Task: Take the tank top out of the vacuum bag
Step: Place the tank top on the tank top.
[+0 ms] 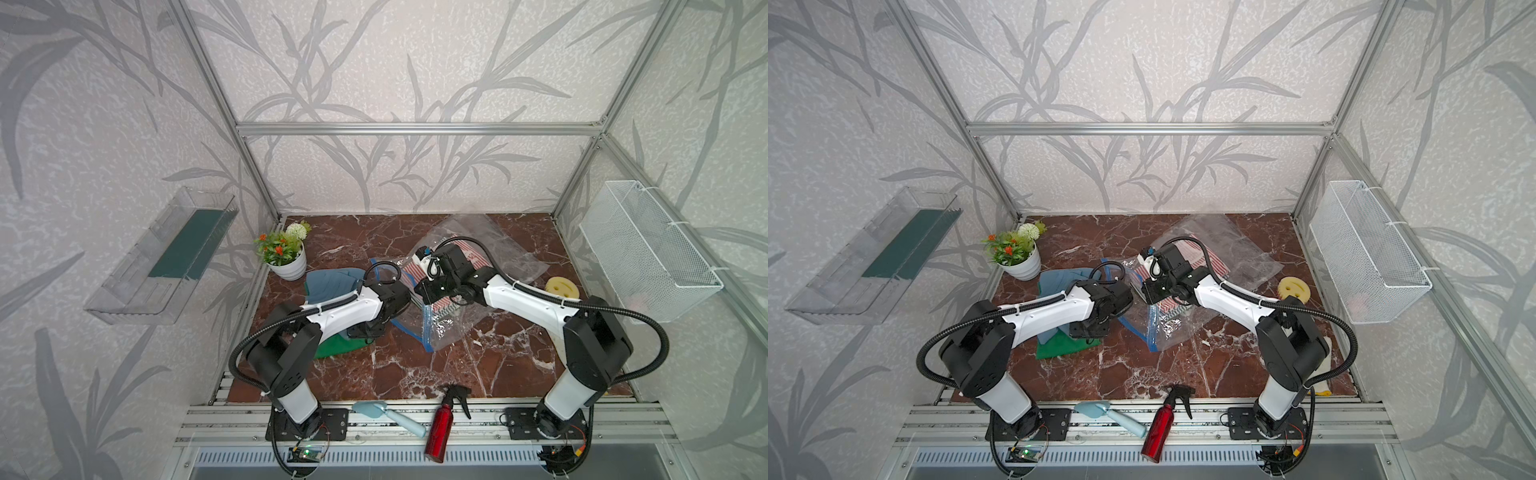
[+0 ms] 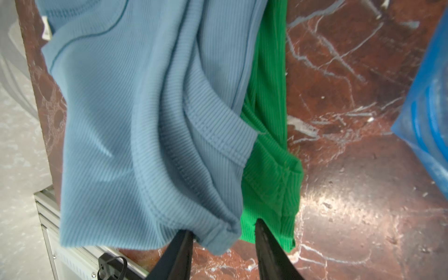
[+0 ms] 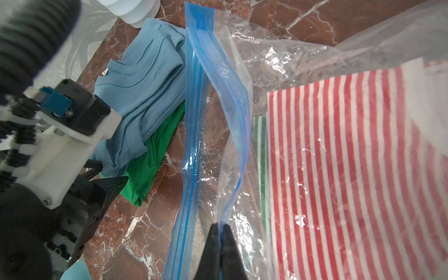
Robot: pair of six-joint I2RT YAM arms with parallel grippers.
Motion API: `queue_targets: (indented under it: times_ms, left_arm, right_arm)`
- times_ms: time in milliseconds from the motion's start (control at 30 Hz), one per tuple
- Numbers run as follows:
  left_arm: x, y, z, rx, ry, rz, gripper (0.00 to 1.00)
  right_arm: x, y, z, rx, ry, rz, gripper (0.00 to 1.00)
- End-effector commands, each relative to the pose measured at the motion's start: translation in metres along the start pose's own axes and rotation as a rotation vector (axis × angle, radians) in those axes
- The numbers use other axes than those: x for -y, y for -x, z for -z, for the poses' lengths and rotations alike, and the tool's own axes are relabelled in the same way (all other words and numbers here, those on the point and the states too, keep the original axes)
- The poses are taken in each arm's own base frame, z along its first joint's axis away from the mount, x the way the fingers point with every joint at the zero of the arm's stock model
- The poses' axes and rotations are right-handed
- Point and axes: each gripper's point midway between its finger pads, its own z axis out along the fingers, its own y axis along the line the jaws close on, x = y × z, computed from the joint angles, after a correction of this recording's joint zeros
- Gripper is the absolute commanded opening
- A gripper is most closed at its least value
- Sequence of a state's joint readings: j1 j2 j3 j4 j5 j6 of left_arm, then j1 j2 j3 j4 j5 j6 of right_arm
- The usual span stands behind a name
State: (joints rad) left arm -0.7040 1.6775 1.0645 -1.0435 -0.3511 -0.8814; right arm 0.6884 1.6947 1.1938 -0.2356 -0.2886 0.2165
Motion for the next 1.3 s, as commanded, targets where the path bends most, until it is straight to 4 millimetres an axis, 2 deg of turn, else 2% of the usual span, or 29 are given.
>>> queue_targets:
  times_ms: [0, 167, 200, 533, 633, 800, 867, 1067, 1267]
  left_arm:
    - [-0.017, 0.008, -0.003, 0.010, 0.058, -0.011, 0.44]
    - [-0.026, 0.009, -0.018, -0.039, 0.012, 0.061, 0.44]
    - [-0.028, 0.010, -0.019, -0.039, 0.001, 0.073, 0.44]
    - [-0.032, 0.012, -0.031, -0.072, -0.036, 0.131, 0.40]
    - [-0.032, 0.009, -0.036, -0.087, -0.047, 0.149, 0.33]
    - [-0.032, 0.007, -0.039, -0.091, -0.068, 0.173, 0.10]
    - [-0.035, 0.008, -0.036, -0.079, -0.067, 0.184, 0.00]
    - [-0.042, 0.019, -0.009, -0.010, -0.141, 0.215, 0.00]
    - [-0.034, 0.025, 0.033, 0.024, -0.350, 0.241, 0.00]
  right_arm:
    - [-0.001, -0.001, -0.001, -0.011, -0.002, 0.002, 0.00]
    - [-0.001, -0.003, -0.005, -0.021, 0.001, 0.000, 0.00]
    - [0.001, -0.006, -0.009, -0.034, -0.002, -0.005, 0.00]
    - [0.001, -0.006, -0.010, -0.042, -0.002, -0.006, 0.00]
    - [0.002, -0.007, -0.010, -0.046, -0.008, -0.008, 0.00]
    - [0.002, -0.010, -0.009, -0.051, -0.009, -0.007, 0.00]
    - [0.002, -0.009, -0.007, -0.049, -0.011, -0.008, 0.00]
    - [-0.001, -0.008, -0.006, -0.046, -0.009, -0.004, 0.00]
    - [-0.007, -0.009, -0.008, -0.051, -0.002, 0.004, 0.00]
